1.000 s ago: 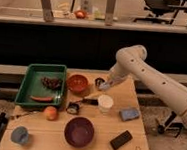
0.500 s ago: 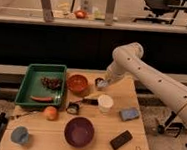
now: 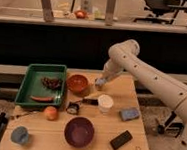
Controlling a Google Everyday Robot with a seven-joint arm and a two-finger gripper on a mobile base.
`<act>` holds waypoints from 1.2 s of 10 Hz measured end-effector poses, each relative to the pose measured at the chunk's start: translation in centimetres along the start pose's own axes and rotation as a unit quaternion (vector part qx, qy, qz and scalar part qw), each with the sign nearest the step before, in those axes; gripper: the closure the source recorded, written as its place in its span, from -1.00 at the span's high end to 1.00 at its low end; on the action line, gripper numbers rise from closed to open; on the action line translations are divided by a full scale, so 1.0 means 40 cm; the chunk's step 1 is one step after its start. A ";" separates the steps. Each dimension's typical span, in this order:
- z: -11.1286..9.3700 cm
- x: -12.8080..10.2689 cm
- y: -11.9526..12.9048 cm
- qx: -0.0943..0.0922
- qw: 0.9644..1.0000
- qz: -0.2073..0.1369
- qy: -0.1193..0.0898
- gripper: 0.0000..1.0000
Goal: Place towel in purple bowl
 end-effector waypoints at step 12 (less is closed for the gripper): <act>0.009 -0.364 -0.029 0.000 0.974 -0.205 -0.101 -1.00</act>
